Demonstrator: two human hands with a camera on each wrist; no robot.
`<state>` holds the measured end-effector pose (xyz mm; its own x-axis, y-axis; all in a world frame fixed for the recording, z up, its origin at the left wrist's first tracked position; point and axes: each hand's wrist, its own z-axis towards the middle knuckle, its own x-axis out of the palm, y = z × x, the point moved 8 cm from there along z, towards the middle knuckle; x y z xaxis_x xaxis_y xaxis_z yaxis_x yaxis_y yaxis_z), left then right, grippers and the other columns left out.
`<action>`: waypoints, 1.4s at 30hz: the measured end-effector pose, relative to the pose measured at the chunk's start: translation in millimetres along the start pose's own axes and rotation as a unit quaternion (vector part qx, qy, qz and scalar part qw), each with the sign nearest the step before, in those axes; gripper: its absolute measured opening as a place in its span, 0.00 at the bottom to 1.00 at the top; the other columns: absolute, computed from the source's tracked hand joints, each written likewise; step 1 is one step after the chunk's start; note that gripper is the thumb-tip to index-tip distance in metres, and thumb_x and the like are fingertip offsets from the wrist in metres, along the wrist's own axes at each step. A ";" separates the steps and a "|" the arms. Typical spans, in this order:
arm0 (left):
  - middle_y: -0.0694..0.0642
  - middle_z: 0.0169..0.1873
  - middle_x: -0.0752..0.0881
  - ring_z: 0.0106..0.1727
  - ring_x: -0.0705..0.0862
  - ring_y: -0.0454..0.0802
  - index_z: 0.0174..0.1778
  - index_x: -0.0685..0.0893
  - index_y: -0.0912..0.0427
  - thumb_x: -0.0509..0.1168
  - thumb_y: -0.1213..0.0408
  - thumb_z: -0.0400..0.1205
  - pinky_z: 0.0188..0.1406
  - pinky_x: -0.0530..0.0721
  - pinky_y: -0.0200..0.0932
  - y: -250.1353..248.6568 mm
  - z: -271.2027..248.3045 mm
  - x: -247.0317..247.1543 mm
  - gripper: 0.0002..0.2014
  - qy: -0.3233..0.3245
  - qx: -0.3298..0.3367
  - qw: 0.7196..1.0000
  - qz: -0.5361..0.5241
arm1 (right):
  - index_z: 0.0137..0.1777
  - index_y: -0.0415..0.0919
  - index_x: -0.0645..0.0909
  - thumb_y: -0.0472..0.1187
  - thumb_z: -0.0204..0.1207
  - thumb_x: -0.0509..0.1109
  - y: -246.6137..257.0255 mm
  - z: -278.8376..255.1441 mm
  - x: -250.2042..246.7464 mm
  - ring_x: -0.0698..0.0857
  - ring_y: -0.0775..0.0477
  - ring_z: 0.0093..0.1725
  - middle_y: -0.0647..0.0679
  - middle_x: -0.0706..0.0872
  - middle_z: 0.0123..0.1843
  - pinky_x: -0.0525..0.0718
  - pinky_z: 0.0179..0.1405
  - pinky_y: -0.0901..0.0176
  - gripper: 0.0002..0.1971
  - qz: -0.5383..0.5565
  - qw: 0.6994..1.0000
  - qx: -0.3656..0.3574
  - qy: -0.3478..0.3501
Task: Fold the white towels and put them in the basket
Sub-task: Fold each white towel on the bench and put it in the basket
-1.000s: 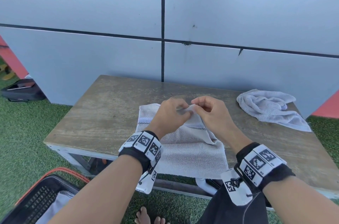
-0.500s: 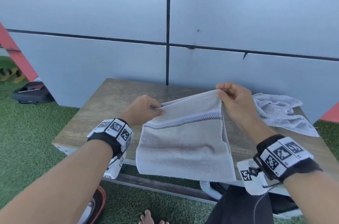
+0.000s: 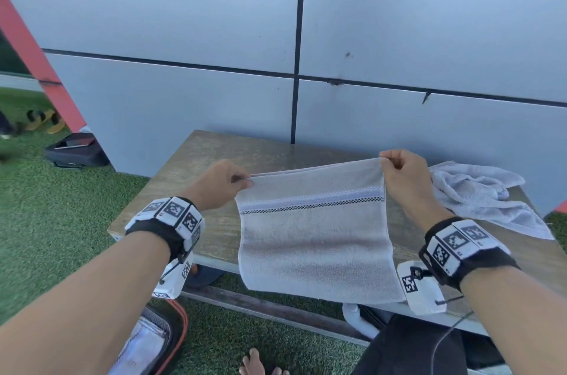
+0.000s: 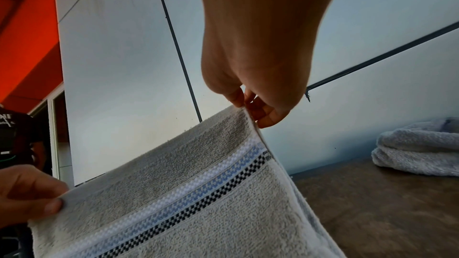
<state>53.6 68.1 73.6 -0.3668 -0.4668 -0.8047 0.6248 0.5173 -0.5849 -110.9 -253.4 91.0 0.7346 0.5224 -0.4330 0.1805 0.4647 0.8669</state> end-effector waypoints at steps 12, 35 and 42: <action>0.47 0.21 0.80 0.20 0.71 0.39 0.40 0.92 0.58 0.70 0.65 0.83 0.23 0.69 0.30 -7.7 -4.7 -20.5 0.07 -0.036 -0.021 0.999 0.005 | 0.55 0.37 0.87 0.33 0.82 0.64 0.5 4.3 -1.1 0.85 0.48 0.45 0.45 0.88 0.47 0.79 0.48 0.58 0.10 -0.091 0.995 -0.017 0.023; 0.53 0.44 0.89 0.39 0.81 0.48 0.53 0.89 0.61 0.68 0.69 0.83 0.39 0.72 0.22 -47.5 -22.4 -157.7 0.07 -0.346 0.041 0.935 0.058 | 0.55 0.41 0.84 0.37 0.84 0.64 119.9 48.0 -6.3 0.86 0.46 0.45 0.46 0.88 0.48 0.82 0.47 0.57 0.07 -0.043 0.981 -0.190 0.011; 0.45 0.45 0.89 0.48 0.87 0.47 0.47 0.87 0.42 0.72 0.59 0.82 0.47 0.83 0.36 49.5 -98.6 21.7 0.05 0.047 -0.155 0.986 0.025 | 0.45 0.49 0.82 0.35 0.84 0.66 -43.8 -68.6 51.6 0.82 0.56 0.35 0.52 0.86 0.39 0.77 0.33 0.64 0.10 -0.178 0.926 -0.089 0.322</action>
<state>8.6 154.4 17.1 -0.4129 -0.3740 -0.8305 0.4083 0.7391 -0.5358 -125.8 -197.7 13.7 0.0973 0.6055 -0.7899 0.1834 0.7692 0.6122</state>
